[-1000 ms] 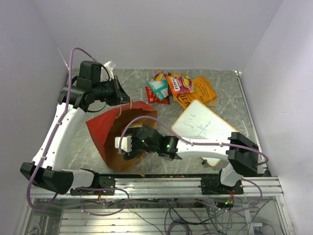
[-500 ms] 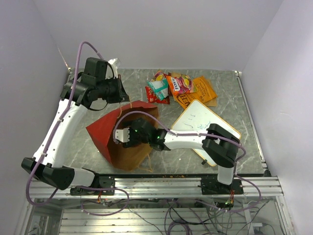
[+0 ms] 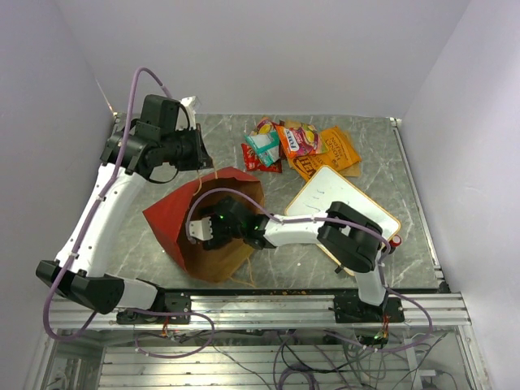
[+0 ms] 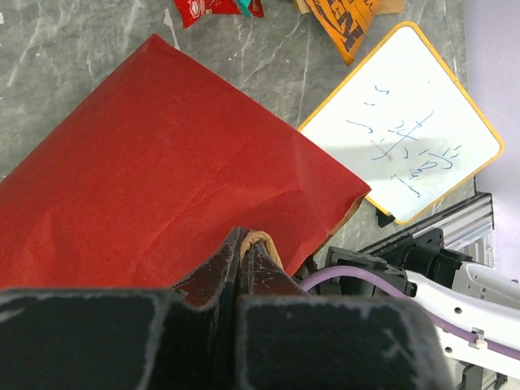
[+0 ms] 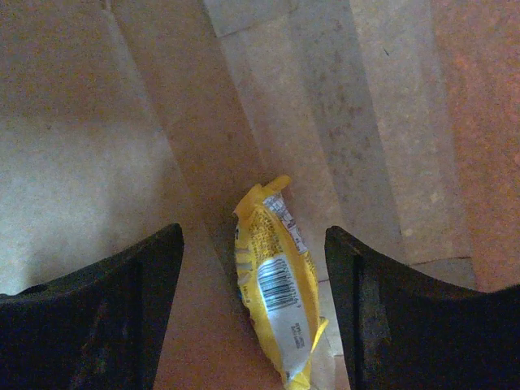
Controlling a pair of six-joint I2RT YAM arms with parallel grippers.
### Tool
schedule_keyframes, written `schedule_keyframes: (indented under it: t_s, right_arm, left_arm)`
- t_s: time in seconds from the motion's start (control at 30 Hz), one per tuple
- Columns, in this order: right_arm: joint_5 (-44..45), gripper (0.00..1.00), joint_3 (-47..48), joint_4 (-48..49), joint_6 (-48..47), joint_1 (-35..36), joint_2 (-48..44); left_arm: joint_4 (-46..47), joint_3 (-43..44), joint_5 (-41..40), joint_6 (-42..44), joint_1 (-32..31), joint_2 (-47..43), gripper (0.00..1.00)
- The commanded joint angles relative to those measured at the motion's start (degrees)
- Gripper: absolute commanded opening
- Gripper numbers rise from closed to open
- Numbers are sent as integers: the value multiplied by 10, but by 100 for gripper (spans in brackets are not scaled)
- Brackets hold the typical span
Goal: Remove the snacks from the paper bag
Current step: Take out the snack from the paper bag.
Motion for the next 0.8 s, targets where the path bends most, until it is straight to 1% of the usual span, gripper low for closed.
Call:
schedule_keyframes:
  t_s: [0.0,0.13,0.23,0.33,0.43,0.57,0.7,0.77]
  right_arm:
    - [-10,70,17,40,15,-5,36]
    - [1,67,22,81,12,-6,57]
    - [-1,61,41,76,-2,-9,81]
    - [28,46,49,82,-27,-9,98]
    - [39,31,41,98,-39,-9,92]
    - [31,21,30,92,-42,-9,56]
    - [20,8,16,70,-25,-6,20]
    - [24,2,-2,72,-12,-4,-15]
  left_arm:
    - [-9,14,-7,5,-4,7,7]
    - [-23,27,-15,12,-3,14,7]
    - [-28,31,-19,14,-4,14,7]
    - [-30,36,-23,16,-3,15,7]
    - [-37,44,-31,19,-3,15,7]
    - [-39,44,-40,17,-2,14,7]
    - [-44,46,-40,5,0,13,7]
    - [-45,44,-32,-4,4,11,7]
